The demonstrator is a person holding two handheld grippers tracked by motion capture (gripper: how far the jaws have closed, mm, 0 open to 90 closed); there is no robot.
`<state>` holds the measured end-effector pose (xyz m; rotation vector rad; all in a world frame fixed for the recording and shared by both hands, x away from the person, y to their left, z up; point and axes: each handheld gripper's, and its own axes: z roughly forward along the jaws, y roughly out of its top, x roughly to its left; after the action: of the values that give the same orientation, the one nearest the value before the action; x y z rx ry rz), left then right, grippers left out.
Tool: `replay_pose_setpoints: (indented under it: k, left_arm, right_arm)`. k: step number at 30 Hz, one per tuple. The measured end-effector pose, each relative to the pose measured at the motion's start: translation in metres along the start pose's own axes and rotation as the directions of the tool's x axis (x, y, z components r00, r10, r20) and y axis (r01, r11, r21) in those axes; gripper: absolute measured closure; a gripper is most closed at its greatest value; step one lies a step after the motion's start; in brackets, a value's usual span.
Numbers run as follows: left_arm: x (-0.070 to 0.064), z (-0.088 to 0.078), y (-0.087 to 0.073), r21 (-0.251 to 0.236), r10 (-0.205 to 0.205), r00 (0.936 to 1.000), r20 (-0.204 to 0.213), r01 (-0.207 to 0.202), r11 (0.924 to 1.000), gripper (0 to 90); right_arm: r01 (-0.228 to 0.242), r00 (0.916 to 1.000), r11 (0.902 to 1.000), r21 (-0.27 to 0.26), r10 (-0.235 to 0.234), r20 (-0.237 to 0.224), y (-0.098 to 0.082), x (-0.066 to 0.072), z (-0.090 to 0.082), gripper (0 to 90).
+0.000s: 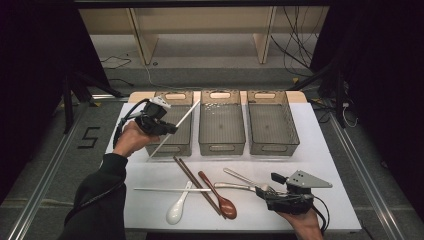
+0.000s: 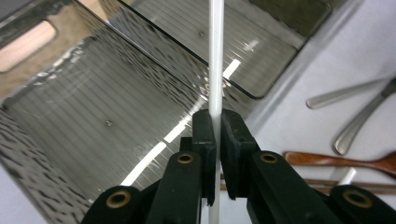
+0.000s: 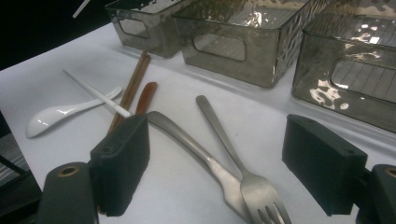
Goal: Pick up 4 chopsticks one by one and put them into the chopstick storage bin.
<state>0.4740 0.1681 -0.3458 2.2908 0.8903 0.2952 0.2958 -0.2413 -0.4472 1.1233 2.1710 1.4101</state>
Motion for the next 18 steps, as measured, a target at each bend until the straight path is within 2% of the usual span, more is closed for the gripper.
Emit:
replay_pose_setpoints:
  k: [5,8,14,18]
  left_arm:
    - [0.012,-0.004,0.011,-0.026,-0.039,0.9984,-0.041,0.038,0.9989,84.6]
    - [0.021,-0.005,0.015,-0.058,-0.068,0.9968,-0.043,0.066,0.9962,84.6]
    - [0.033,-0.003,0.022,-0.070,-0.082,0.9933,-0.082,0.076,0.9946,84.6]
    - [0.040,0.001,0.024,-0.078,-0.109,0.9889,-0.101,0.102,0.9918,84.6]
  right_arm:
    - [-0.002,1.0000,1.0000,0.002,0.002,-0.001,0.000,0.000,0.000,23.9]
    - [-0.002,1.0000,1.0000,0.001,0.002,-0.001,0.000,0.000,0.000,23.9]
    - [-0.004,1.0000,1.0000,0.003,0.004,-0.001,0.000,0.000,0.000,23.9]
    - [-0.003,1.0000,1.0000,0.003,0.003,-0.001,0.000,0.000,0.000,23.9]
